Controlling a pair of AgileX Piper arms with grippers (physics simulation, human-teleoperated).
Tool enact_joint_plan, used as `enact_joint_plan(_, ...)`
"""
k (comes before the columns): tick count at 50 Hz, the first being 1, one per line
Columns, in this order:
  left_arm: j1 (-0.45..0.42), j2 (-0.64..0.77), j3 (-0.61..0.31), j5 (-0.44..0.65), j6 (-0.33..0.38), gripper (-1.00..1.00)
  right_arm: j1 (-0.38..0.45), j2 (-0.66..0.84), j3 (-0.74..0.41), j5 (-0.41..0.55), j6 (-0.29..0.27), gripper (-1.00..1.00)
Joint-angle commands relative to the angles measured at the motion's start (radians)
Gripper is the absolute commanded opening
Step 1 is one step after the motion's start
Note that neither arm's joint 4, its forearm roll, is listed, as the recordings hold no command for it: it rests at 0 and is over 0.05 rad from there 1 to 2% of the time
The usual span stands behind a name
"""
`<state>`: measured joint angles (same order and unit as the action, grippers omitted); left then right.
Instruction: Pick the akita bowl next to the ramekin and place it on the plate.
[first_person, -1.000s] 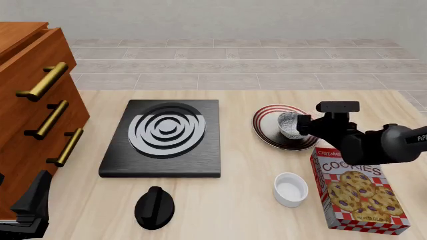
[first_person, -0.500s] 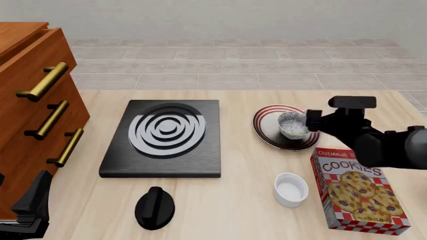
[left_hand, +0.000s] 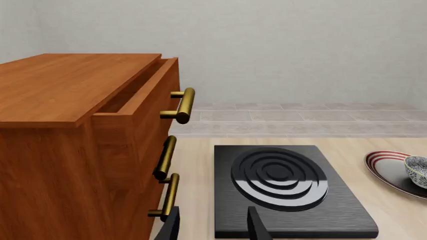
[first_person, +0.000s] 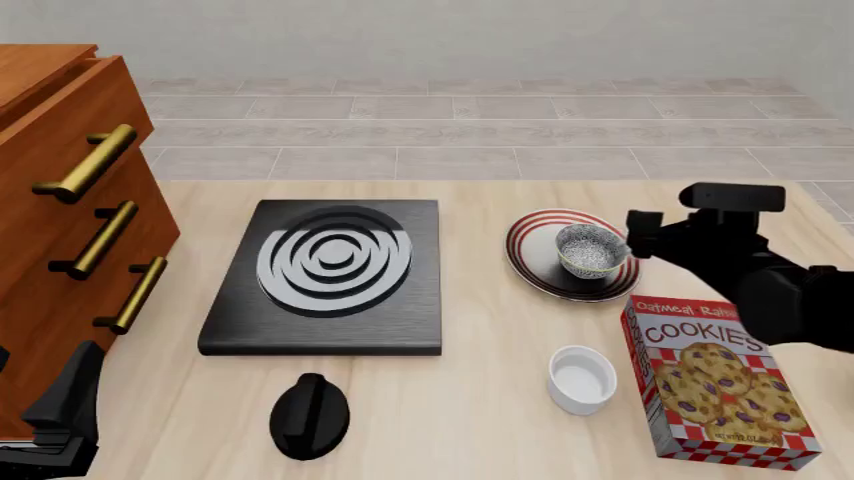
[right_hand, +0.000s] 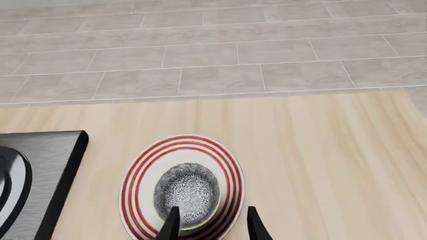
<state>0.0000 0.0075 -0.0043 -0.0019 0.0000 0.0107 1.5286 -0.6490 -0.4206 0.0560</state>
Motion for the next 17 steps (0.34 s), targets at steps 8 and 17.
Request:
enact_joint_plan(8, 0.0, 0.0, 0.0, 0.0, 0.0, 1.0, 0.004, -0.112, 0.047, 0.047, 0.024, 1.0)
enact_joint_plan(17, 0.0, 0.0, 0.0, 0.0, 0.0, 1.0, 0.001, -0.173, 0.069, 0.077, 0.038, 1.0)
